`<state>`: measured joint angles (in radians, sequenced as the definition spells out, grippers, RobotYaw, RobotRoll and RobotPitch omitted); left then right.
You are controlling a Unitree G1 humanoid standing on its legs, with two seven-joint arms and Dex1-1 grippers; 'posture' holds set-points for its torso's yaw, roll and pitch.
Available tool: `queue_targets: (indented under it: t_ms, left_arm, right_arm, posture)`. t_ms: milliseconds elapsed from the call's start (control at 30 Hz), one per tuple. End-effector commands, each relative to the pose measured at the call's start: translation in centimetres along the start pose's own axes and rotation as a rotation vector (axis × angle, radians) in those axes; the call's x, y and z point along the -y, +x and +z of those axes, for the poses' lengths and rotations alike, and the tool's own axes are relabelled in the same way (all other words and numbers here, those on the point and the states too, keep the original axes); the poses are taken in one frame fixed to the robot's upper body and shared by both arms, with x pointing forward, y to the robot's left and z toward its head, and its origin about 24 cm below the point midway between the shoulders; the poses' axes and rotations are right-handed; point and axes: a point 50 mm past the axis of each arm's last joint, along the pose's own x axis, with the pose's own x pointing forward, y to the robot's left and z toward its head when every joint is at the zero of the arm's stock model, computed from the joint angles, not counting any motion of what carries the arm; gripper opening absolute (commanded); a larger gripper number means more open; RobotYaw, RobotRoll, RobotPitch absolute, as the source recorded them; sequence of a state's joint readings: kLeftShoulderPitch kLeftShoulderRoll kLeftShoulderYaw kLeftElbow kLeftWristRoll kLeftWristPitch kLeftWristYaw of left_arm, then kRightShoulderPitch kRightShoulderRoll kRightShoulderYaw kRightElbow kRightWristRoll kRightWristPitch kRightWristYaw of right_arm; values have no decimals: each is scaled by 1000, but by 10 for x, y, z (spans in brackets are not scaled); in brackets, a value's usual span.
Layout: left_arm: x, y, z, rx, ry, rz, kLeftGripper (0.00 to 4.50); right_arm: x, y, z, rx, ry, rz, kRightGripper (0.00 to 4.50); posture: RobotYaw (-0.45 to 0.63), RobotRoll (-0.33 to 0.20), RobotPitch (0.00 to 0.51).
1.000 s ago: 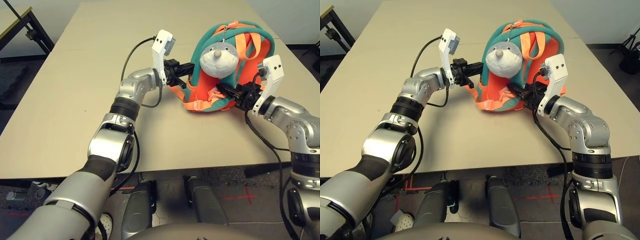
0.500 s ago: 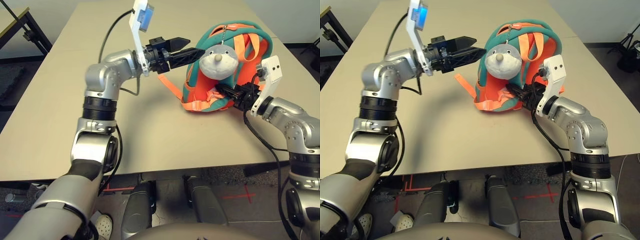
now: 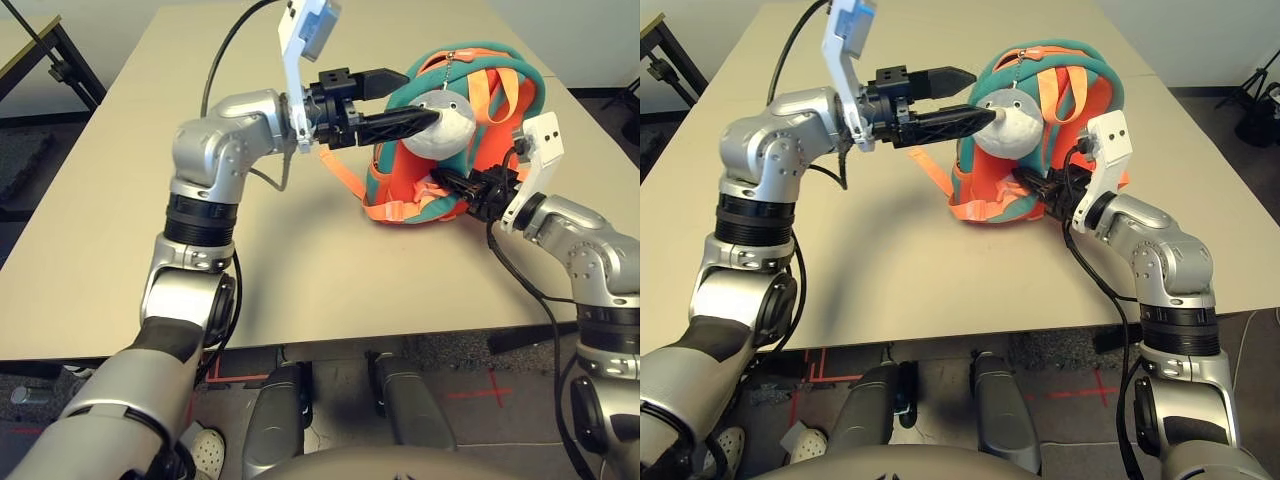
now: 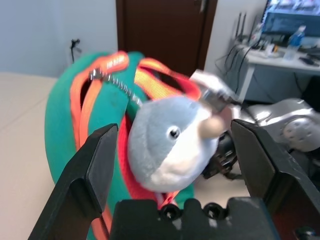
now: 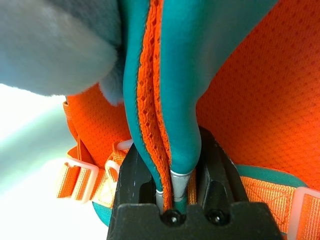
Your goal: Put the pencil case into the backpack and zip it.
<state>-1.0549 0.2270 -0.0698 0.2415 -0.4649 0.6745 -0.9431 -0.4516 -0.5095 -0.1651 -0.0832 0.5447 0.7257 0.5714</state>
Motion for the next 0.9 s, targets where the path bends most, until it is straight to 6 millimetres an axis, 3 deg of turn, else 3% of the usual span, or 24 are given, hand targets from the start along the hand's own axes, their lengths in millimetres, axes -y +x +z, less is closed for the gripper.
queue_targets:
  t_ms: [33, 500, 600, 767, 900]
  left_arm:
    - [1, 12, -4, -32, 19, -12, 4500]
    - [-5, 26, -27, -100, 9, 22, 4500]
    - [-6, 26, -27, -87, 0, 42, 3904]
    - [-7, 24, -24, -76, -6, 53, 1967]
    - [-8, 20, -20, -74, -10, 61, 754]
  right_arm:
    - [1, 2, -8, -43, 7, -11, 826]
    - [2, 2, -8, -40, 4, -19, 826]
    - [2, 2, -8, -40, 5, -19, 826]
    - [1, 3, -9, -42, 7, -17, 826]
    - [2, 4, -11, -45, 11, -15, 826]
  posture:
    - [-182, 0, 127]
    - [-186, 0, 132]
    - [-186, 0, 134]
    - [-181, 0, 139]
    - [-181, 0, 139]
